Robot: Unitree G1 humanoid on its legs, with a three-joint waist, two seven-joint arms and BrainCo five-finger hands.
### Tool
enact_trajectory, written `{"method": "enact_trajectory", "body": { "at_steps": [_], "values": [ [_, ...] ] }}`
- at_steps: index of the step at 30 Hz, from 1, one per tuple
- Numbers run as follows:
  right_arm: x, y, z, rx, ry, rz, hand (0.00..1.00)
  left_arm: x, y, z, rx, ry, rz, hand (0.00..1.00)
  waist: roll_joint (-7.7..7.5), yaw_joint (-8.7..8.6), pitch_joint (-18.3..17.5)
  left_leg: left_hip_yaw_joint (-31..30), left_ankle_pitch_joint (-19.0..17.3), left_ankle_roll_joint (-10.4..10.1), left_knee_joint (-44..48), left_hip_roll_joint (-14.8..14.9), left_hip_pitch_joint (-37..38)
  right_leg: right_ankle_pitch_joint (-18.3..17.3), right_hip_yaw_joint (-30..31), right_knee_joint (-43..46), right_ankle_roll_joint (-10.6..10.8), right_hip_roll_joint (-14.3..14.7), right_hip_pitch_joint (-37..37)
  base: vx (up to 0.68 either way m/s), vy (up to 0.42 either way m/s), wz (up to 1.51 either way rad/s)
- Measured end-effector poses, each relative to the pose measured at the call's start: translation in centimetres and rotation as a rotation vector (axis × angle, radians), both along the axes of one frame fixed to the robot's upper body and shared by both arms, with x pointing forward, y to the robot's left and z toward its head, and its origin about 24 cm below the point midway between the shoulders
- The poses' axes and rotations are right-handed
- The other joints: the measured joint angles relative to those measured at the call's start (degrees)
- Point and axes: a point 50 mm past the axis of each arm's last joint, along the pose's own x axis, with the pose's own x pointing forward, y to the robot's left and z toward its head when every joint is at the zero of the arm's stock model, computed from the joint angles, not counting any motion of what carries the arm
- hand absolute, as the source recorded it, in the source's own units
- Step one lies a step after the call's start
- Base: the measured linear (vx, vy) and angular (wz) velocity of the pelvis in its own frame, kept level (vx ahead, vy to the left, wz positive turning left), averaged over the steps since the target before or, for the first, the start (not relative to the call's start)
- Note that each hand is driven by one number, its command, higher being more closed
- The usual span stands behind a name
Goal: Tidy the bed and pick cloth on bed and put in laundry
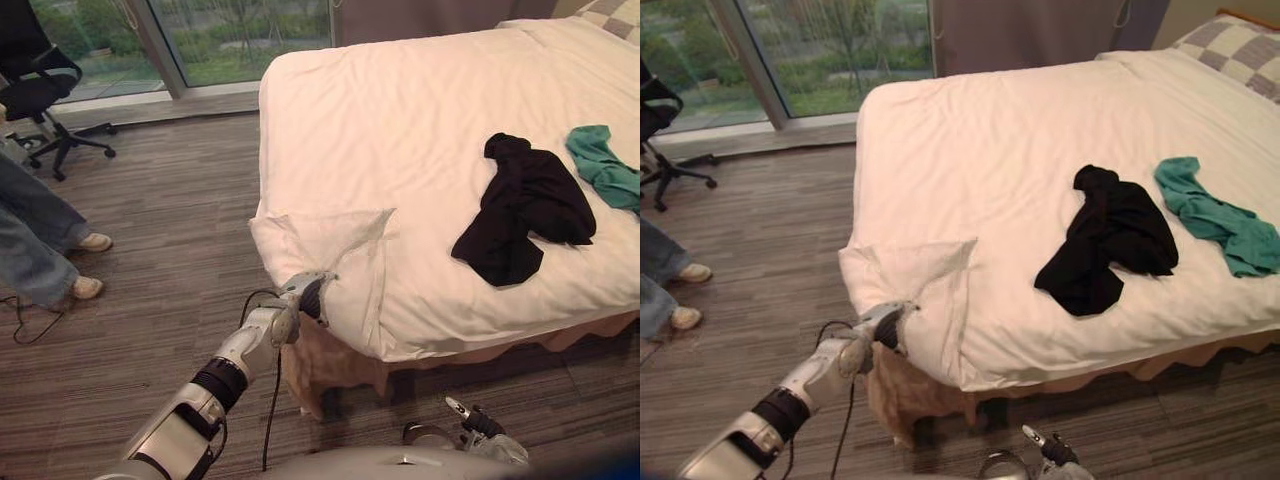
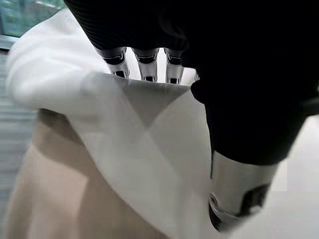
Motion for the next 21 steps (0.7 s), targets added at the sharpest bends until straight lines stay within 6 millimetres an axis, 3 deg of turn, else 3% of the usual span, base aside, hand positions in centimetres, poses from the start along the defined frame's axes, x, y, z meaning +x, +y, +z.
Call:
{"method": "enact_trajectory", "body": {
  "at_steps": [4, 6, 8, 11, 17, 21],
  "values": [
    [1.3, -0.5, 0.4, -0.036, -0.015, 0.020, 0.00, 2.0, -1.1, 1.1, 0.026, -0.047, -0.002, 1.00, 1.28, -0.19, 2.4, 0.0, -4.9, 0.8, 10.6, 1.4, -6.2, -1.5, 2.3, 5.9, 0.4, -1.0, -4.9, -0.05, 0.006, -0.10],
    [2.9, -0.3, 0.8, -0.048, -0.051, 0.046, 0.00, 3.0, -1.3, 1.9, 0.027, -0.101, 0.018, 1.00, 2.16, -1.13, 4.3, 0.0, -6.8, 1.1, 14.0, 2.0, -9.3, -2.2, 3.4, 8.1, 1.0, -1.2, -7.7, -0.09, 0.023, -0.09],
    [3.5, -0.2, 1.1, -0.063, -0.071, 0.074, 0.00, 2.9, -1.4, 2.0, 0.023, -0.128, 0.028, 1.00, 2.37, -1.81, 5.1, 0.2, -7.5, 0.8, 14.4, 1.8, -10.2, -2.9, 3.6, 9.0, 1.1, -1.6, -9.1, -0.04, 0.014, -0.01],
    [3.6, -0.4, 1.2, -0.094, -0.076, 0.101, 0.00, 2.5, -1.4, 1.7, -0.045, -0.142, 0.059, 1.00, 2.48, -1.55, 5.5, 0.3, -7.7, 0.7, 14.8, 1.6, -10.3, -3.9, 3.7, 10.4, 1.2, -2.0, -9.9, 0.05, -0.001, 0.01],
    [3.2, -0.6, 1.3, -0.142, -0.077, 0.170, 0.00, -1.1, -0.5, 0.7, -0.370, -0.087, 0.174, 1.00, 2.96, -1.03, 5.3, -3.1, -7.5, 1.0, 15.2, 1.5, -9.0, -5.4, 0.7, 11.3, 1.0, -2.4, -6.8, 0.12, -0.022, 0.24],
    [3.2, -0.6, 1.4, -0.148, -0.081, 0.186, 0.00, -3.9, 1.0, 0.0, -0.537, -0.035, 0.287, 1.00, 3.00, 1.81, 5.3, -6.5, -7.7, 0.6, 15.7, 1.5, -7.9, -6.4, -2.6, 11.0, 0.7, -2.7, -3.4, 0.07, -0.049, 0.40]
  ]
}}
